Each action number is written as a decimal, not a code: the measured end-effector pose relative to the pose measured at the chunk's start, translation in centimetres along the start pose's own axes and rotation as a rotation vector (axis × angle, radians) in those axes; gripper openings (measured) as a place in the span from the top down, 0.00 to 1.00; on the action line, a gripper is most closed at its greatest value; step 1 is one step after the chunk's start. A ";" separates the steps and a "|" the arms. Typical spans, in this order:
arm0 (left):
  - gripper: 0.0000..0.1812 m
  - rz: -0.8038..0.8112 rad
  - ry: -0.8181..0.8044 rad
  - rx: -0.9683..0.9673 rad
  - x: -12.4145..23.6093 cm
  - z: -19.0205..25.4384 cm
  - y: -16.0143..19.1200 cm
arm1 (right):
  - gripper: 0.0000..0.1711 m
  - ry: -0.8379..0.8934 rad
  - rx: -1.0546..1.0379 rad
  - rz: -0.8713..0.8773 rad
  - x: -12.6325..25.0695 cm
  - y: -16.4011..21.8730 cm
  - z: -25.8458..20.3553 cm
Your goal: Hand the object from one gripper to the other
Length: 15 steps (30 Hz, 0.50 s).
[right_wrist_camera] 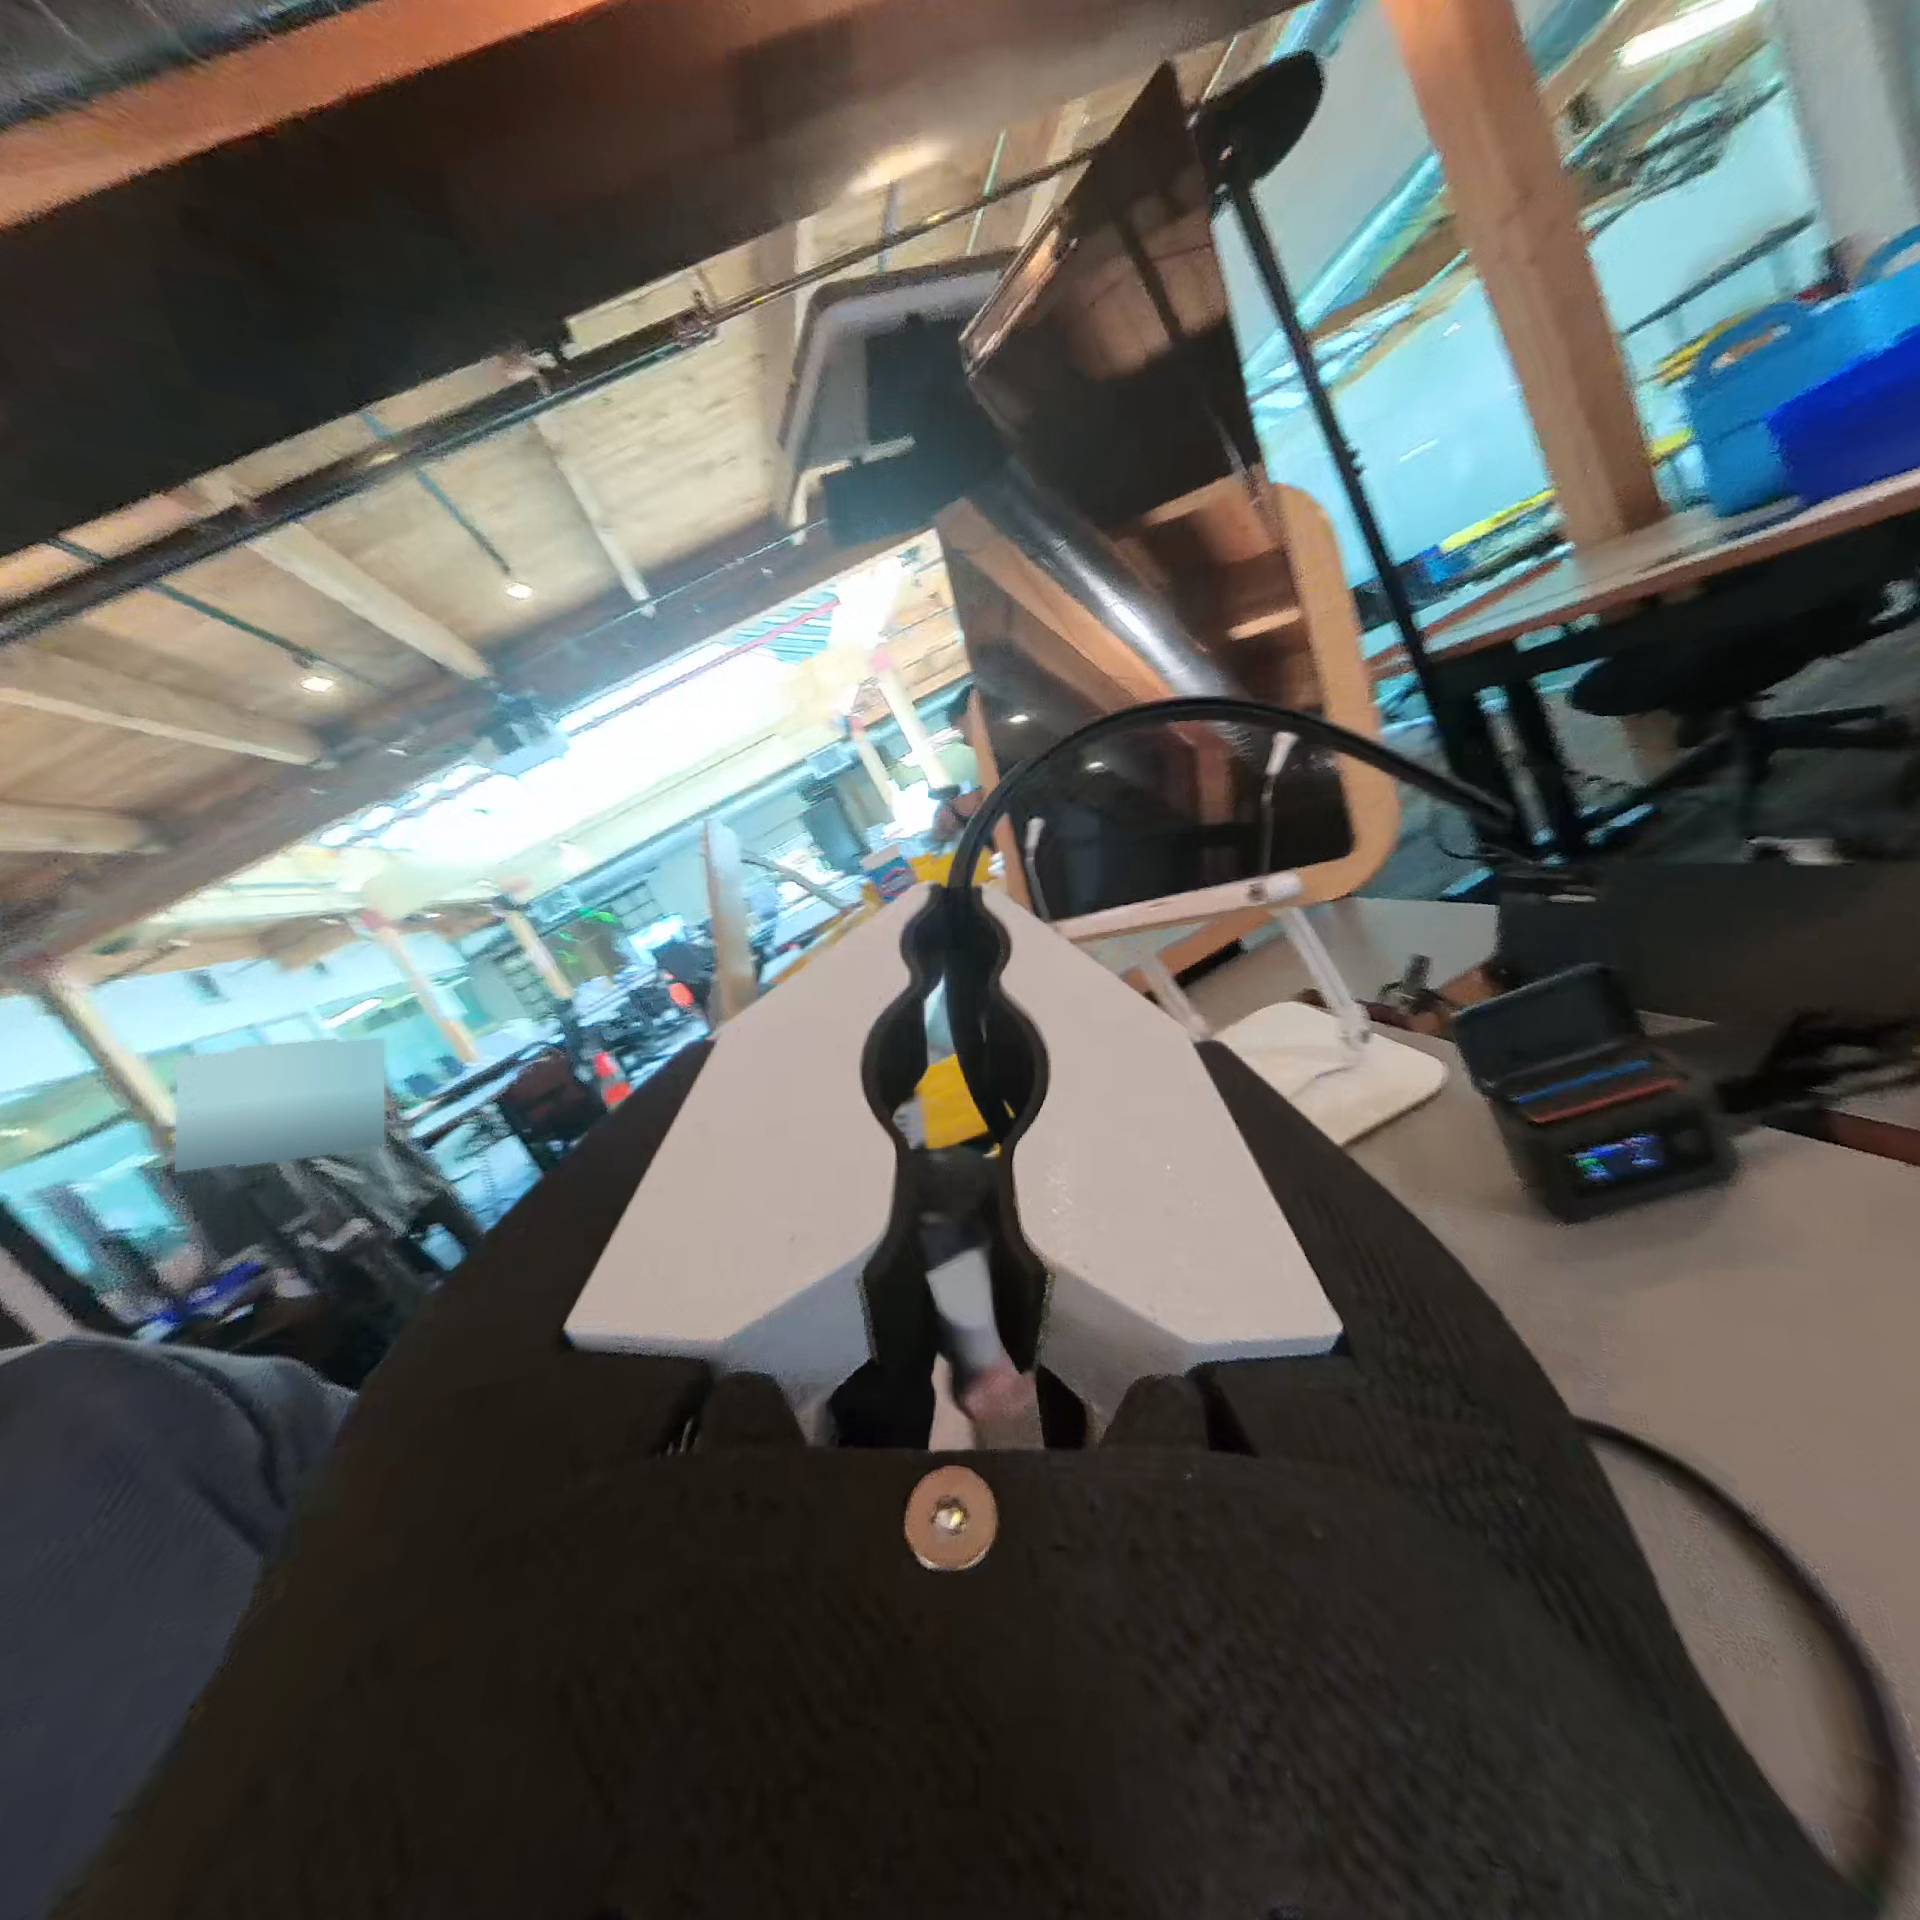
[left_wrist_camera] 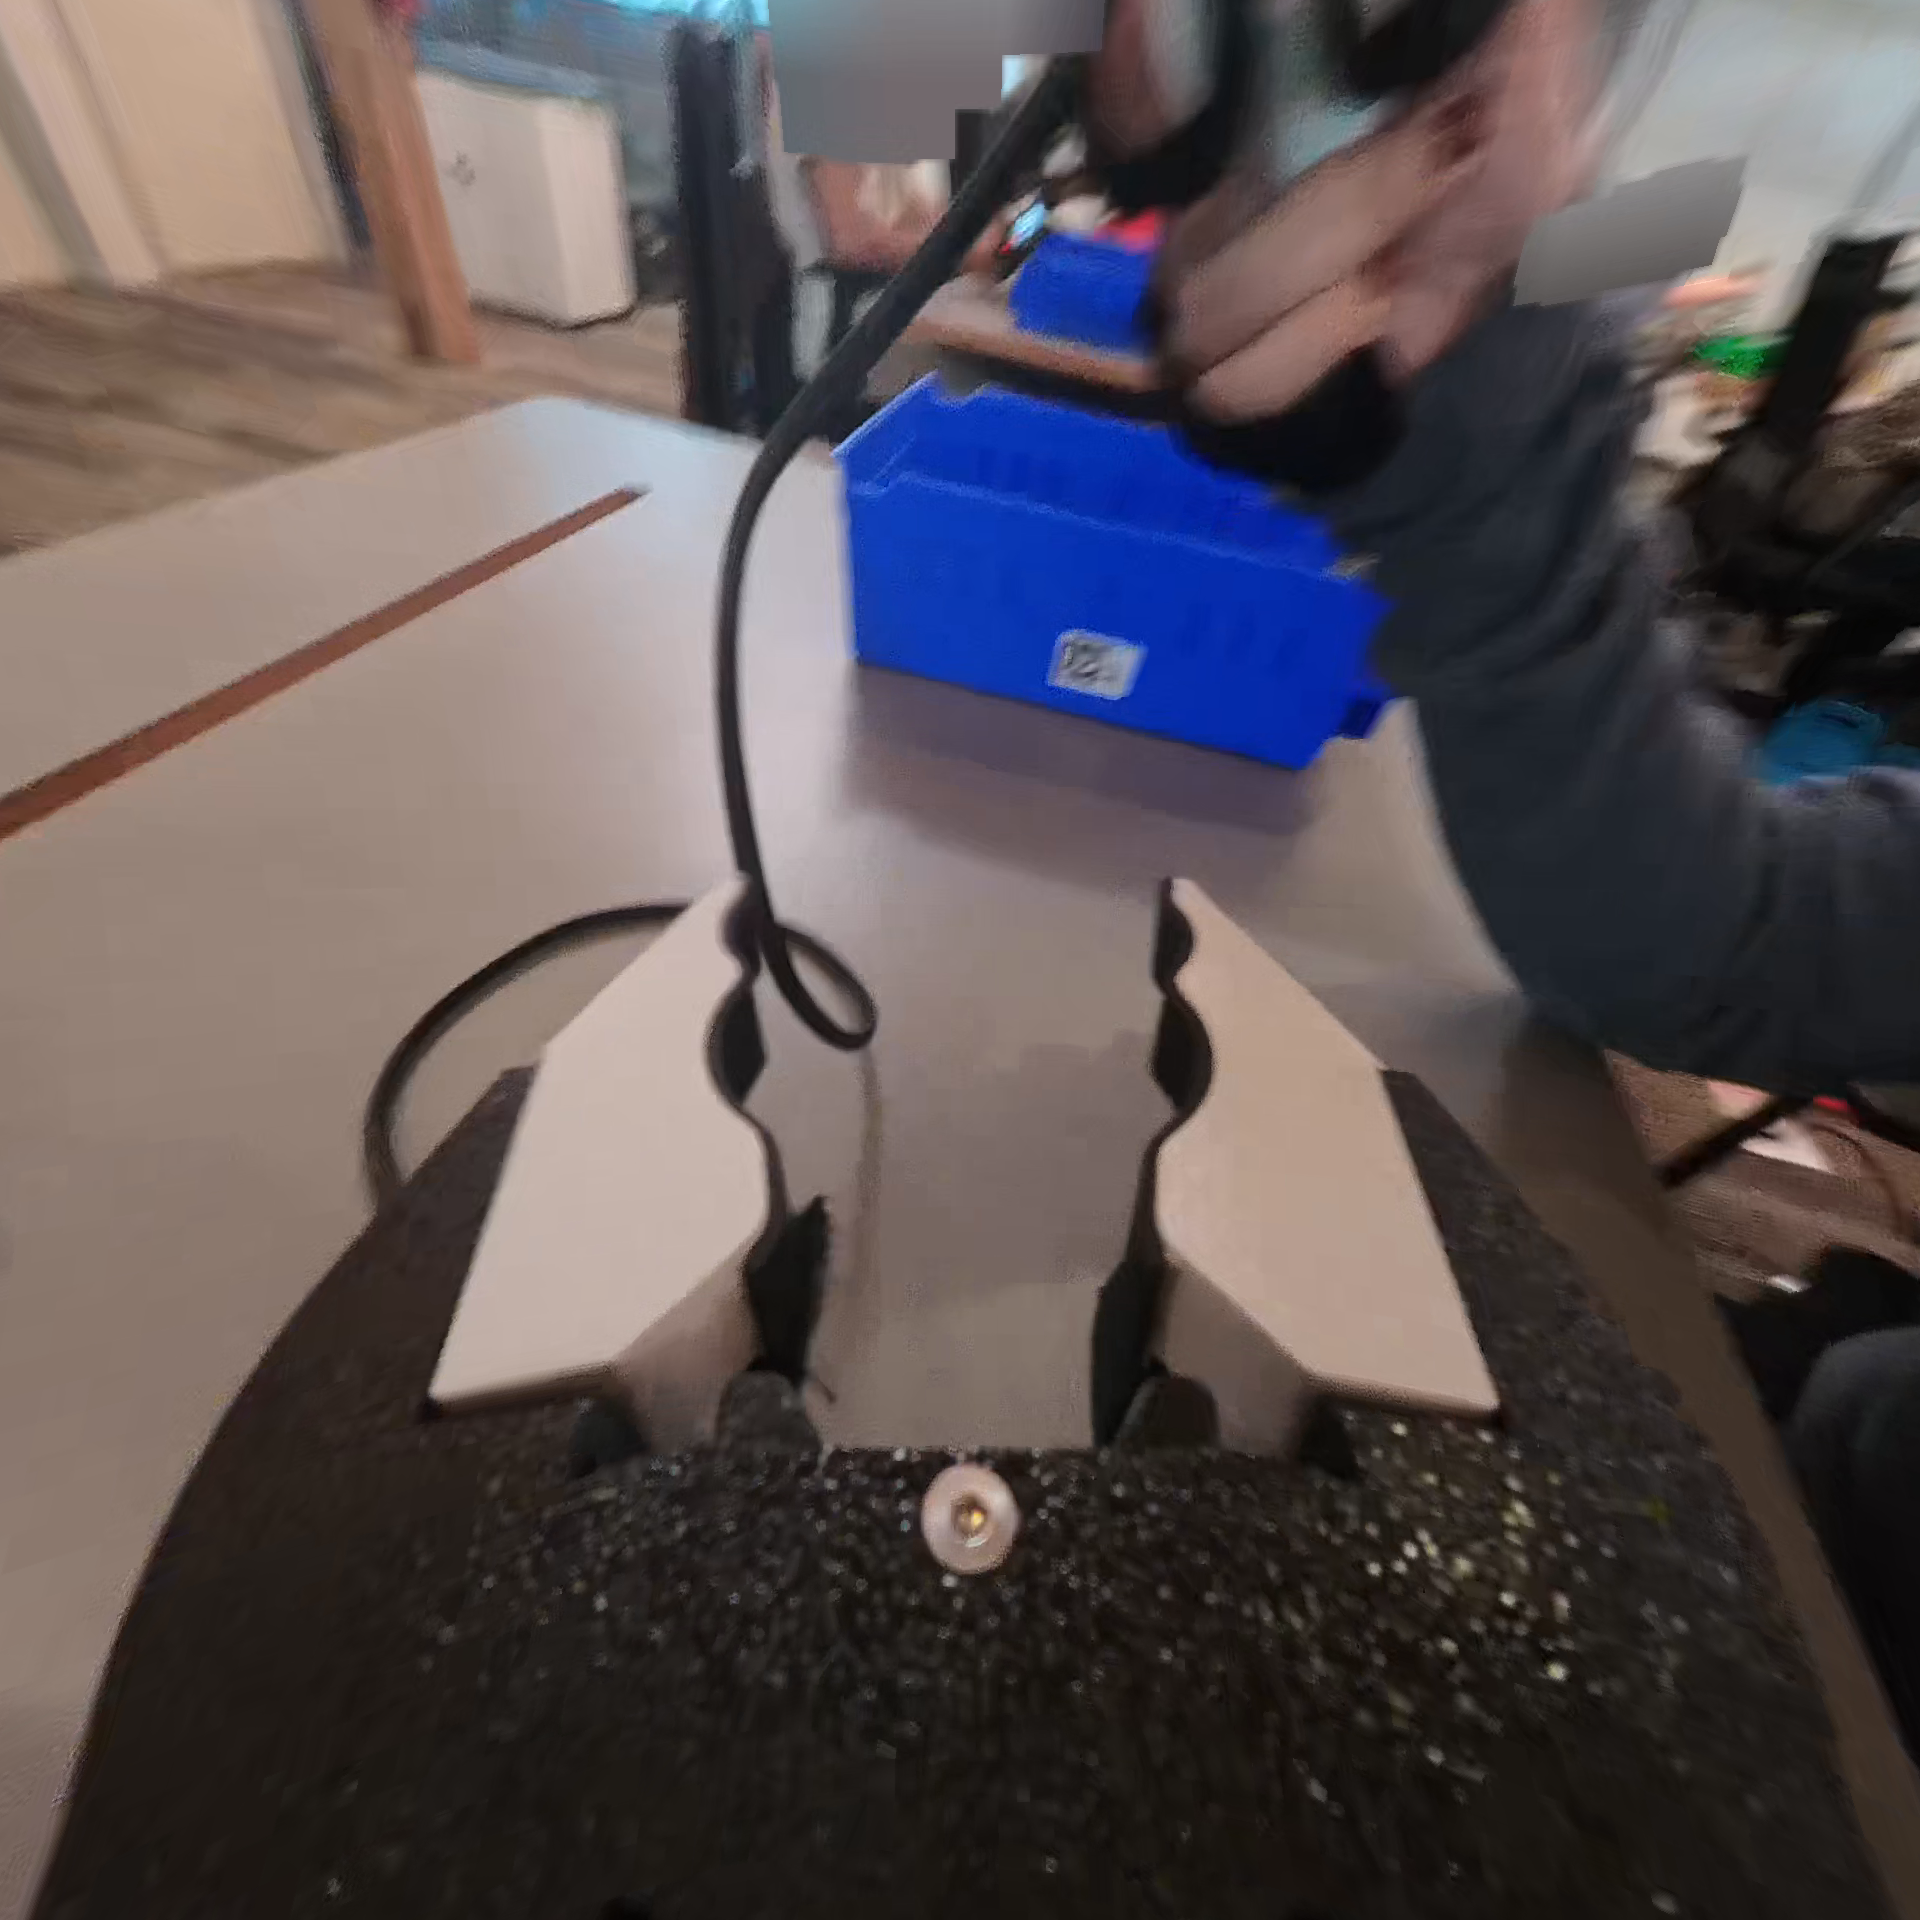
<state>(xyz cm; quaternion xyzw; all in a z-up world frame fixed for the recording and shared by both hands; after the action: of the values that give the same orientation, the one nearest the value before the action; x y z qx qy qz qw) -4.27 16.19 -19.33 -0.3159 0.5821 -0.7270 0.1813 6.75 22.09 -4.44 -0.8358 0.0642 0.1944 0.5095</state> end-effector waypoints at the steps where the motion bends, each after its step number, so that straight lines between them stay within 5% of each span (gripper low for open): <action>1: 0.49 -0.026 -0.063 0.011 -0.9 -0.5 0.4 | 0.99 -0.015 0.012 0.001 -0.4 -0.1 -0.4; 3: 0.42 -0.031 -0.162 0.055 -2.3 -1.2 0.6 | 0.99 -0.030 0.037 0.010 -1.0 -0.3 -1.0; 5: 0.47 -0.025 -0.265 0.079 -3.0 -2.1 0.3 | 0.99 -0.034 0.048 0.016 -1.3 -0.4 -1.3; 7: 0.68 -0.026 -0.222 0.071 -3.7 -1.2 -0.1 | 0.99 -0.023 0.054 0.027 -1.3 -0.5 -1.4; 10: 1.00 0.008 -0.381 -0.019 -2.7 -1.7 -1.0 | 0.99 0.037 0.083 0.043 -0.7 -0.9 -1.0; 15: 1.00 0.046 -0.575 -0.301 1.7 -2.8 -5.9 | 0.99 0.310 0.199 0.004 1.9 -2.0 0.9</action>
<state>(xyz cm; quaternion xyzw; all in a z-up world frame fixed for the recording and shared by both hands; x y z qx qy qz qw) -6.72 18.68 -13.54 -0.5184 0.6149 -0.5094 0.3059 8.83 23.97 -3.88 -0.8012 0.1628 0.0570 0.5731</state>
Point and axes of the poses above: each gripper's, where its closed fingertips meet, x back along the fingers, y out of its underside, z = x × y across the jaws, the point moved 5 cm from there along x, back along the fingers, and after that the axes turned 9 degrees about -y, right-handed, at the moved point
